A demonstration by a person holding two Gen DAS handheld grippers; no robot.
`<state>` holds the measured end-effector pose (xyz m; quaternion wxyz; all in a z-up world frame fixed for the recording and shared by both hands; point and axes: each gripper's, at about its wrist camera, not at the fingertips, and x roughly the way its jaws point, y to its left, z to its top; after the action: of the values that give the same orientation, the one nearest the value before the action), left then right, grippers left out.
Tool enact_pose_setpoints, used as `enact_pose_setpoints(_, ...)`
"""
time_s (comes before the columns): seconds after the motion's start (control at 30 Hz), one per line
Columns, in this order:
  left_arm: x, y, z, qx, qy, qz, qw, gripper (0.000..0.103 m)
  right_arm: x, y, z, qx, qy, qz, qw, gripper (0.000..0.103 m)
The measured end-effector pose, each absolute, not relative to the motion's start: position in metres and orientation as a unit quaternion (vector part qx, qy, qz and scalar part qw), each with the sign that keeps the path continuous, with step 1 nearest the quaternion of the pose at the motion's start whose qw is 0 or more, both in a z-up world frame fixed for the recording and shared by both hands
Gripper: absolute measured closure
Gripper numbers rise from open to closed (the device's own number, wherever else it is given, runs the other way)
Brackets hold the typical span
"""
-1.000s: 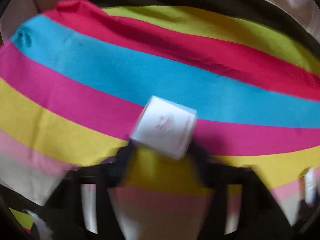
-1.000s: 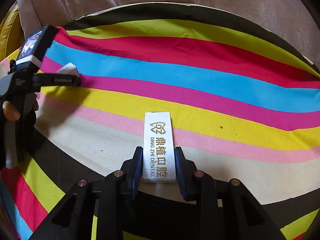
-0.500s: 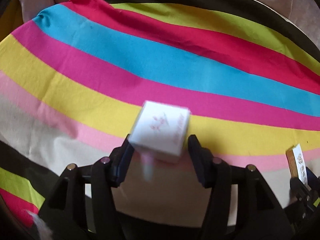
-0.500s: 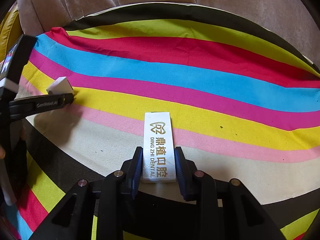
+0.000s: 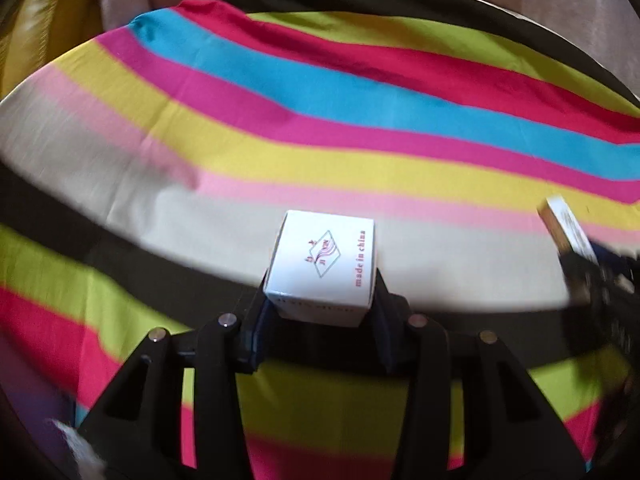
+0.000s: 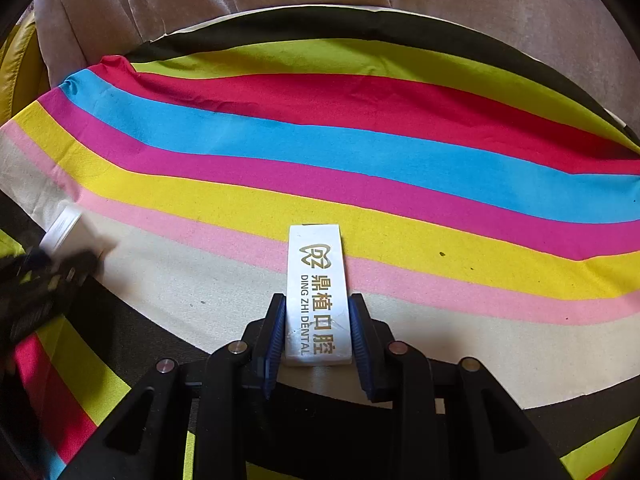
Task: Organize rigid objects
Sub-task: 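Lift both held boxes and carry them over the lavender box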
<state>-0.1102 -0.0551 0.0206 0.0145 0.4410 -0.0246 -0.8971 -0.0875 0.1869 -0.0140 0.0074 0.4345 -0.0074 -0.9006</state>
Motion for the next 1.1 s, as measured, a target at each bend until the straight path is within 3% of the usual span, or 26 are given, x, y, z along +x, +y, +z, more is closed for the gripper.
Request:
enact_pose_setpoints(0.2, -0.086, -0.074, 0.023, 0.442, -0.018, -0.897, 0.008, 0.056, -0.089, 0.188, -0.014, 0.434, -0.010, -0.901, 0.008, 0.071)
enact_pose_setpoints(0.53, -0.121, -0.064, 0.000, 0.427, -0.021, -0.904, 0.007, 0.056, -0.091, 0.191, -0.012, 0.434, -0.016, -0.901, 0.010, 0.071)
enact_pose_setpoints(1.1, -0.084, -0.065, 0.012, 0.449, 0.006, -0.894, 0.003, 0.056, -0.090, 0.188, -0.008, 0.450, 0.001, -0.893, 0.005, 0.071)
